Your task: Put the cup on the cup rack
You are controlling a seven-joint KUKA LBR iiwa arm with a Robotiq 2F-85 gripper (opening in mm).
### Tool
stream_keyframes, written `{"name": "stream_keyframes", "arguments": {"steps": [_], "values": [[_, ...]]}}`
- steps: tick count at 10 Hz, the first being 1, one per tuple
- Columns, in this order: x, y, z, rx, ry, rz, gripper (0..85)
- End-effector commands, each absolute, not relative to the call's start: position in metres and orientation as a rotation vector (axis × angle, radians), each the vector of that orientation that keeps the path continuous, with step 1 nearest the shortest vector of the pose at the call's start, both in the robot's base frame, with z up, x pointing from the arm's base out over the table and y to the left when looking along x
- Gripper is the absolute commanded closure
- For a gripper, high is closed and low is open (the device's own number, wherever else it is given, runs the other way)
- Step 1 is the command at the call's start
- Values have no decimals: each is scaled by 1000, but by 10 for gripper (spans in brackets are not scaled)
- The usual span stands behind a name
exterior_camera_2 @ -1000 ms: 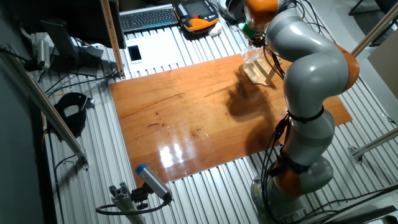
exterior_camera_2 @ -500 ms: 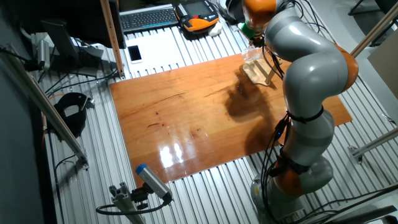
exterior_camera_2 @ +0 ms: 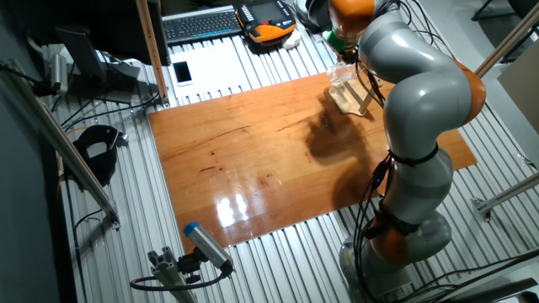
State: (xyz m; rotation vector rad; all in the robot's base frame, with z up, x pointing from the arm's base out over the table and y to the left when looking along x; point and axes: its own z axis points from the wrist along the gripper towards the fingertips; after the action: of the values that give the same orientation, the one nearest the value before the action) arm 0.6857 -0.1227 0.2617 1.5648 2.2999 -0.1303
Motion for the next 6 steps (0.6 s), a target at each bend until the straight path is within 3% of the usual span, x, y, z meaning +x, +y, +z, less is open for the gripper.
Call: {"name": "stream_keyframes", "arguments": {"steps": [1,4,6], "values": [[686,-123,262,1563,2302,-124,850],[686,-123,262,1546,2317,-96,850],[686,-123,262,1542,2315,-86,510]]}}
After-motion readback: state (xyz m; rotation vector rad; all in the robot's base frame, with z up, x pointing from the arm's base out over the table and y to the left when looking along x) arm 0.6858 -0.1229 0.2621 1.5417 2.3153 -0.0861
